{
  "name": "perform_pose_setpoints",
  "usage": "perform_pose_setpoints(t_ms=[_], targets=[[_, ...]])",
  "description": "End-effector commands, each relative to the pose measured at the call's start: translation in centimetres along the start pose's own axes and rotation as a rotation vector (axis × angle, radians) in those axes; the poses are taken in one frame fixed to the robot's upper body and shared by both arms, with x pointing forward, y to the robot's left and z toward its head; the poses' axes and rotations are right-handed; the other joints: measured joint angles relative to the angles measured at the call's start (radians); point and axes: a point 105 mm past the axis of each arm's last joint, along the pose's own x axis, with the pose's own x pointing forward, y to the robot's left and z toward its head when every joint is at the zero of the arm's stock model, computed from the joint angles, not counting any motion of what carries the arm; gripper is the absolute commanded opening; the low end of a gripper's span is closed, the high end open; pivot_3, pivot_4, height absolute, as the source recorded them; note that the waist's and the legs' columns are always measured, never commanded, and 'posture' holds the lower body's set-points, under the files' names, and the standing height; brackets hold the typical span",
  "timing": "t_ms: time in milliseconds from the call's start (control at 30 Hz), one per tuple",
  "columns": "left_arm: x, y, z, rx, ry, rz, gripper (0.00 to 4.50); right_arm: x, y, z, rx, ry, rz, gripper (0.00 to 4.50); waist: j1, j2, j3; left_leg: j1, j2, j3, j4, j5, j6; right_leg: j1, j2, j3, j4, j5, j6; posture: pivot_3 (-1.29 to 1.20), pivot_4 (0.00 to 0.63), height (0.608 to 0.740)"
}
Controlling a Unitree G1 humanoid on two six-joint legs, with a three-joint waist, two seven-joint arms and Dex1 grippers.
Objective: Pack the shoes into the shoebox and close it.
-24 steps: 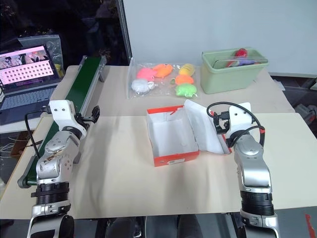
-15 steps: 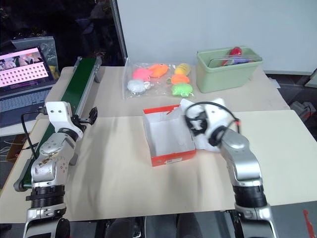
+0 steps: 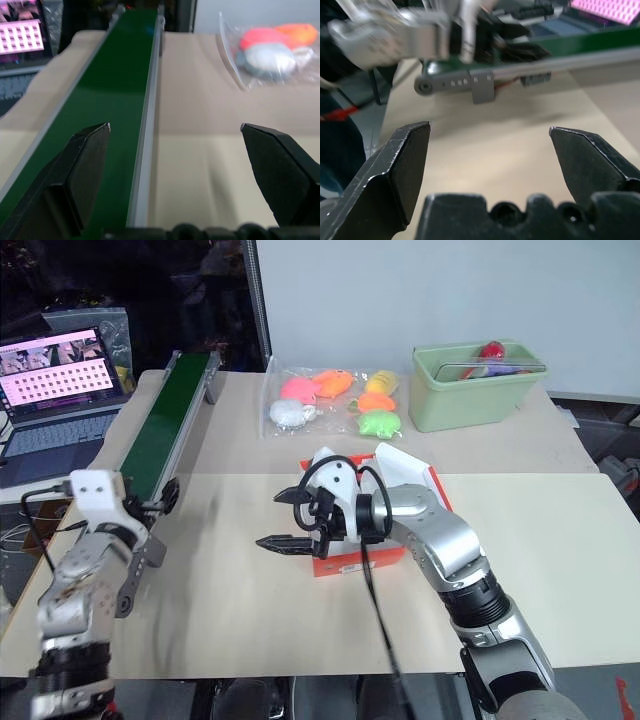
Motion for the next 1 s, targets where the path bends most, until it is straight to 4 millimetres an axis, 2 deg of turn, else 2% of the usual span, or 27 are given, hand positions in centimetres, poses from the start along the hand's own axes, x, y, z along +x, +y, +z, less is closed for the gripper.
perform_pose_setpoints(t_ms=[33,100,200,267,567,1000], targets=[[-1.3,1.6,1.7,0.013,-0.032,0.024,4.5,0.1,-0.2,1.1,-0.041,-0.03,-0.035,4.48,0.002,0.0,0.0,0.0,0.0,0.0,0.0,0.0,0.0,0.0,0.0,-0.001,0.0,0.0,0.0,0.0,0.15,0.729],[-1.6,1.6,1.5,0.013,-0.016,0.006,4.5,0.1,-0.2,1.1,-0.039,-0.031,-0.041,4.48,0.008,0.0,0.0,0.001,0.0,0.0,0.0,0.0,0.0,0.0,0.0,-0.001,0.0,0.0,-0.001,0.0,0.15,0.729],[-4.4,4.9,-0.2,0.089,0.082,0.03,4.5,-0.6,0.1,1.1,0.051,-0.066,-0.108,4.48,0.002,-0.001,-0.001,0.001,0.0,-0.001,0.0,0.0,-0.001,0.001,0.0,-0.002,0.0,-0.001,-0.002,0.0,0.15,0.729],[-5.3,5.4,-0.4,0.066,0.096,0.021,4.5,-1.2,-0.3,0.7,0.079,-0.052,-0.171,4.48,-0.001,-0.001,-0.001,0.0,0.001,-0.001,0.0,-0.002,-0.004,0.0,0.0,-0.002,0.001,-0.002,-0.003,0.0,0.15,0.729],[-4.7,4.1,0.0,0.029,0.069,-0.022,4.5,-2.2,-1.8,-0.2,0.135,-0.063,-0.335,4.48,0.006,-0.002,-0.001,0.001,0.001,-0.002,0.0,-0.001,-0.005,-0.001,0.0,-0.003,0.001,-0.004,-0.006,0.0,0.15,0.729],[-2.7,2.4,0.0,0.023,0.063,-0.092,4.5,-2.4,-2.1,-1.0,0.138,-0.044,-0.382,4.48,0.003,-0.002,-0.001,0.001,0.001,-0.003,0.0,-0.001,-0.005,-0.001,0.001,-0.003,0.001,-0.004,-0.006,0.0,0.15,0.729]])
